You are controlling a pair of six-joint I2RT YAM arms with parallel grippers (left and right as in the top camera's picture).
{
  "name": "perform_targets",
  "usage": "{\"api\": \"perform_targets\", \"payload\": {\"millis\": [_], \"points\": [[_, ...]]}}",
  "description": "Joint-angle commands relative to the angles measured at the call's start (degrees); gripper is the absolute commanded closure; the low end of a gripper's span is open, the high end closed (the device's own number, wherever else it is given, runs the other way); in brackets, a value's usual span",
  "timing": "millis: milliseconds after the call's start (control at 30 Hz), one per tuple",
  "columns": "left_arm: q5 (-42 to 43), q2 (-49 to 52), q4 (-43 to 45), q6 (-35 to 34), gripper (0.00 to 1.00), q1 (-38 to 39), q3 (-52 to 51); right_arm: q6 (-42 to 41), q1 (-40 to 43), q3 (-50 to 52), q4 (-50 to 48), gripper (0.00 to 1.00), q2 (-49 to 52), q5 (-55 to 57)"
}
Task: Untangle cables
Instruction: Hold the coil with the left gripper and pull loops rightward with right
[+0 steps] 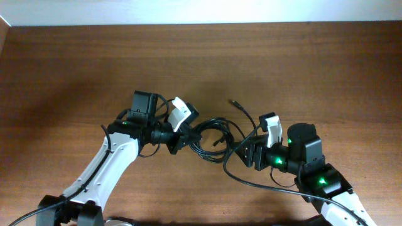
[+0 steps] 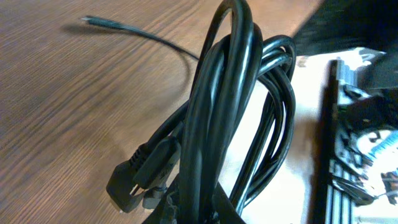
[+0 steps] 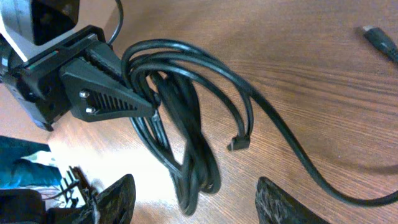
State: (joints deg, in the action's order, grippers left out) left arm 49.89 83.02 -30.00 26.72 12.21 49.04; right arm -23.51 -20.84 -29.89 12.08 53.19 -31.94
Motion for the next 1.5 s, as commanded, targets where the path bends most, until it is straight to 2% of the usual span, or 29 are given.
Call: {"api": "perform_targets", "payload": {"millis": [0,433,700,800,867,900,1033,1100,1200,1300,1467], "points": [[6.1,-1.09,-0.09,3.85,1.0,1.03,0.52,2.1,-1.31,-1.44,-1.6,0.38,-0.35,0.52],[7.65,-1.09,1.03,3.78,1.0,2.43,0.52,2.32,-3.04,-1.53,-4.04,0.38,-0.15,-2.14],[7.63,-1.09,1.2,3.78,1.0,2.43,0.52,5.29,-8.9,-1.53,-10.16,0.39,7.78,-2.32],[7.54,-1.09,1.2,3.78,1.0,2.43,0.52,5.27,-8.87,-1.53,-12.33,0.51,9.33,-3.89],[7.52,-1.09,1.2,3.78,1.0,2.38,0.52,5.09,-8.87,-1.53,-12.63,0.77,9.33,-3.8],[7.32,-1.09,1.22,3.8,1.0,2.38,0.52,4.04,-8.87,-1.53,-13.51,0.96,9.33,-3.8],[3.06,-1.09,1.7,2.19,1.0,2.34,0.52,3.13,-8.87,-1.53,-13.9,0.96,9.31,-3.85],[-2.56,-1.09,2.54,-4.46,1.0,0.79,0.52,3.15,-8.68,-1.53,-14.05,0.96,9.33,-3.8],[-3.89,-1.09,2.45,-10.1,1.0,-3.54,0.52,3.1,-8.68,-1.53,-13.84,0.96,9.31,-3.85],[-3.87,-1.09,1.95,-12.02,1.0,-6.4,0.52,3.13,-8.74,-1.53,-14.49,0.96,9.31,-4.0],[-4.57,-1.09,1.57,-12.2,1.0,-6.49,0.52,3.19,-8.79,-1.53,-15.52,0.96,9.31,-5.42]]}}
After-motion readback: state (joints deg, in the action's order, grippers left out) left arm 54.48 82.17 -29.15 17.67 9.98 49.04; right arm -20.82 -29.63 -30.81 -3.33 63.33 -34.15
